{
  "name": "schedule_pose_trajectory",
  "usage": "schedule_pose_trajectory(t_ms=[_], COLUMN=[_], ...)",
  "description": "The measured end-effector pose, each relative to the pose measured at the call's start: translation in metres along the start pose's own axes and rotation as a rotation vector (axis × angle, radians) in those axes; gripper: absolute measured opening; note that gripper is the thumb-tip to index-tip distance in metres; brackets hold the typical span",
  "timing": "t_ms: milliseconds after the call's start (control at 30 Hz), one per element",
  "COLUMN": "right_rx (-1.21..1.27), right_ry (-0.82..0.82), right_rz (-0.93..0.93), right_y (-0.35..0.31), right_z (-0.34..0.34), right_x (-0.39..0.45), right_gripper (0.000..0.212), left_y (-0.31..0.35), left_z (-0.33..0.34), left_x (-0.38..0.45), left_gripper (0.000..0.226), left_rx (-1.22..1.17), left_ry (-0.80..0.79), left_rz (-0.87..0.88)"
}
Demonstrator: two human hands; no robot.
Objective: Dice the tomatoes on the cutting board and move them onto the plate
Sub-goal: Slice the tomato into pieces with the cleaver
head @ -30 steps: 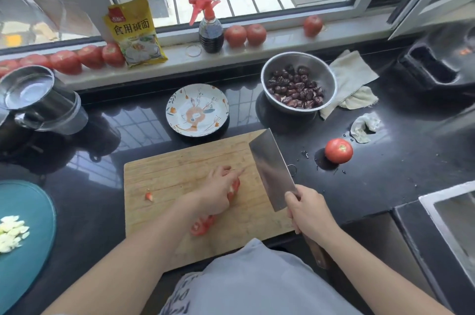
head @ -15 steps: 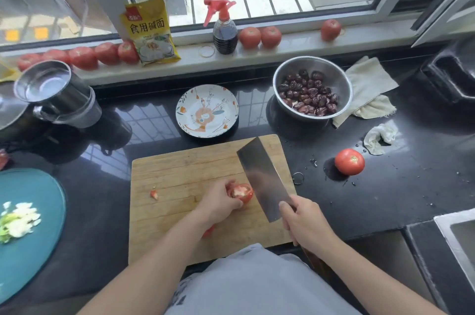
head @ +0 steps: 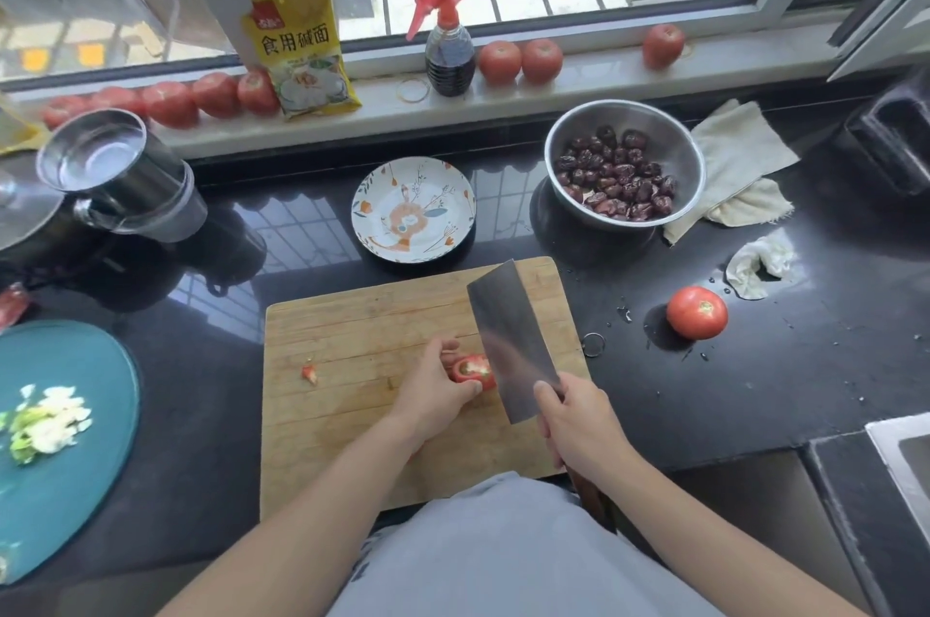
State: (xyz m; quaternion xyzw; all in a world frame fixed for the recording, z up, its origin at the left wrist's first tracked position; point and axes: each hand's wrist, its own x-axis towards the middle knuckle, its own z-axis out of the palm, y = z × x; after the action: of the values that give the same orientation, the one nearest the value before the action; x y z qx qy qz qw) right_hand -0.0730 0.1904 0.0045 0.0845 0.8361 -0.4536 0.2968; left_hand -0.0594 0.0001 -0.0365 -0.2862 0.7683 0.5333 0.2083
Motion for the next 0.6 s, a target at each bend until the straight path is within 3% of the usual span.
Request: schedule_pose_trajectory(t_ms=[433,600], right_rx=[-0.084,0.003], right_ry=[-0.028,-0.049], right_rz=[0.042,0.096], right_y=[-0.002,-0.007], right_z=[0.007,0.011], right_x=[0.001,0.011], right_gripper=[0.028,0.027], left_y=[-0.006,-0.010], left_z=[0.003,0.002], left_x=[-0.001,0.001], left_gripper=[0.049,0.050], left_rx=[0.038,0.026], left_ry=[0.027,0.031], left_rz=[0.029,0.050])
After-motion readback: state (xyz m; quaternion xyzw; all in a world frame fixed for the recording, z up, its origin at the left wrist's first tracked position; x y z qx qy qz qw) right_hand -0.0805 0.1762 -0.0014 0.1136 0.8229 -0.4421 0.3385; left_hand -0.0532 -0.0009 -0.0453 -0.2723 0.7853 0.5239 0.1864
